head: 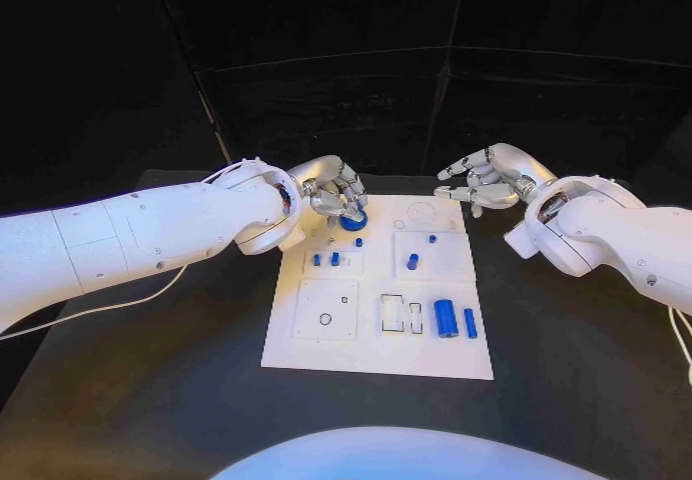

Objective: Assemble the parts on the task board

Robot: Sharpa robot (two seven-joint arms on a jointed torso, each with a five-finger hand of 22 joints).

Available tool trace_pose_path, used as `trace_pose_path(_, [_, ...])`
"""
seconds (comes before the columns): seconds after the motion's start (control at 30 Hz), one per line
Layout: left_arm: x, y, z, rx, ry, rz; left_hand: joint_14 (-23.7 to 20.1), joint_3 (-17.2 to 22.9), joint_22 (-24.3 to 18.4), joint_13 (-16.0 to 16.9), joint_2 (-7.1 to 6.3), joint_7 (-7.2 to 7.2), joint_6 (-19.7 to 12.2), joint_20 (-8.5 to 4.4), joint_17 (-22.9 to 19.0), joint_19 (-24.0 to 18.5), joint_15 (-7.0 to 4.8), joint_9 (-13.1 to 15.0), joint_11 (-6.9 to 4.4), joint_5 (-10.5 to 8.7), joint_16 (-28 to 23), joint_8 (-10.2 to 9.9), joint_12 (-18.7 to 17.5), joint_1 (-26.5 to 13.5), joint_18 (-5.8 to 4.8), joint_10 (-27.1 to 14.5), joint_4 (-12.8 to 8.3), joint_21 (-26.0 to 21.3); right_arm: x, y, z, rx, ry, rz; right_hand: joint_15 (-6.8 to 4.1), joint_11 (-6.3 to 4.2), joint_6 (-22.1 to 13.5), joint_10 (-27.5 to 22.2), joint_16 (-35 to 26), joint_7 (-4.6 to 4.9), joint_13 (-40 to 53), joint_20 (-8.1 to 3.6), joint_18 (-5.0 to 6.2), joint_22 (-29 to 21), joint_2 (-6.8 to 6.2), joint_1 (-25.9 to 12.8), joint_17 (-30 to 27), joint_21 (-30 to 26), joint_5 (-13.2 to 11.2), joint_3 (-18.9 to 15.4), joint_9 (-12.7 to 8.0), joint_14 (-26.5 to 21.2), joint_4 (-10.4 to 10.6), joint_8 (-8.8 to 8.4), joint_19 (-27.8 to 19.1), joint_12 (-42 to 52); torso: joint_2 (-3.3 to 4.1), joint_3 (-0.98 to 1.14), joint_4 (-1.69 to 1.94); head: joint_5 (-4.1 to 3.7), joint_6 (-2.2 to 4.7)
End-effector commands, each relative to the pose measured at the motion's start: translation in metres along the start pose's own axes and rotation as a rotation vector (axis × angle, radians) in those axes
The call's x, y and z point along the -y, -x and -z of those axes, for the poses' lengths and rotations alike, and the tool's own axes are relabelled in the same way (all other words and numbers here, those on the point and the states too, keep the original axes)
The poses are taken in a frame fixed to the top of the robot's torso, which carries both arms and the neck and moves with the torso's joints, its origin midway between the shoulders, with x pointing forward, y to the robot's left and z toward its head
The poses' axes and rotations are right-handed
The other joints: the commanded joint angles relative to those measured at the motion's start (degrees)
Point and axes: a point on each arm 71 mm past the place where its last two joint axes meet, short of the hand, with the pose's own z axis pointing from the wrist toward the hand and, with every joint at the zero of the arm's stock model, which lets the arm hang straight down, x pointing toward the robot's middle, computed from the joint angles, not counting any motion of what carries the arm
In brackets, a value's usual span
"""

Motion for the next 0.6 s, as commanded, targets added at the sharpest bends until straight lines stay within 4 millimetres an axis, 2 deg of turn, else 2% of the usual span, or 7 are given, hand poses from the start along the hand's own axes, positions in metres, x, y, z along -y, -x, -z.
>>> trace_pose_path(0.03, [0.008,0.001,-0.004,0.054,-0.164,-0.105,0.45,0.36,-0.19,-2.51,-1.17,-0.04,0.87,0.36,-0.29,0.33,0.25,-1.62,0.22,0.08,0.21,-1.55,-2.81,-0.75,1.11,-0.82,0.01,-0.31,-0.002,-0.001,-0.001,-0.007,0.008,-0.004,-0.33,0.06,-0.43,-0.15,-0.32,-0.10,0.07,-0.16,0.46,-0.01,0.18,-0.19,1.43,-0.21,0.29,-0.39,-0.06,3.00,0.02,0.27,-0.35,0.15,-0.02,0.08,0.05,-0.19,0.10])
trace_pose_path(0.2, [0.007,-0.010,-0.010,0.001,-0.181,-0.198,2.43,0.11,-0.43,-6.65,-2.73,-0.21,2.26,0.56,1.54,1.95,0.41,-4.15,0.49,0.01,2.31,-3.91,-7.00,-2.11,1.18,-1.03,0.07,-0.31,-0.003,-0.001,-0.001,-0.009,0.010,-0.005,-0.33,0.06,-0.43,-0.15,-0.32,-0.10,0.07,-0.16,0.46,-0.01,0.18,-0.19,1.43,-0.21,0.29,-0.39,-0.06,3.00,0.02,0.27,-0.35,0.15,0.07,-0.04,0.13,-0.43,0.17])
trace_pose_path(0.3, [0.004,-0.017,-0.014,-0.042,-0.168,-0.248,4.75,-0.59,-0.34,-9.13,-3.58,-0.39,3.15,0.48,4.66,3.96,0.31,-5.93,0.43,0.01,5.26,-5.70,-9.10,-2.53,1.21,-0.80,0.03,0.23,-0.004,-0.002,-0.002,-0.011,0.012,-0.005,-0.33,0.06,-0.43,-0.15,-0.32,-0.10,0.07,-0.16,0.46,-0.01,0.18,-0.19,1.43,-0.21,0.29,-0.39,-0.06,3.00,0.02,0.27,-0.35,0.15,0.07,-0.02,0.04,-0.30,0.12])
trace_pose_path(0.43, [0.000,-0.021,-0.018,-0.087,-0.141,-0.308,7.45,-1.54,6.53,-11.10,-3.77,-0.62,4.71,0.23,9.22,8.12,0.05,-7.40,0.23,0.00,9.06,-6.94,-10.26,-2.93,-0.05,0.18,0.31,7.28,-0.004,-0.002,-0.002,-0.012,0.013,-0.006,-0.33,0.05,-0.34,-0.14,-0.29,-0.12,0.08,-0.16,0.46,0.00,0.22,-0.17,1.50,-0.22,0.32,-0.41,-0.04,3.01,0.05,0.34,-0.34,0.16,-0.04,-0.01,0.04,-0.48,0.09])
trace_pose_path(0.6, [-0.005,-0.024,-0.021,-0.135,-0.103,-0.373,8.07,-2.18,10.70,-12.75,-3.59,-0.88,5.92,-0.06,8.54,10.38,-0.25,-8.67,-0.04,0.01,9.17,-8.09,-11.10,-2.74,-0.81,1.33,0.38,11.43,-0.005,-0.003,-0.002,-0.012,0.015,-0.006,-0.33,0.05,-0.34,-0.14,-0.29,-0.12,0.08,-0.16,0.46,0.00,0.22,-0.17,1.50,-0.22,0.32,-0.41,-0.04,3.01,0.05,0.34,-0.34,0.16,-0.04,0.00,0.07,-0.65,0.23])
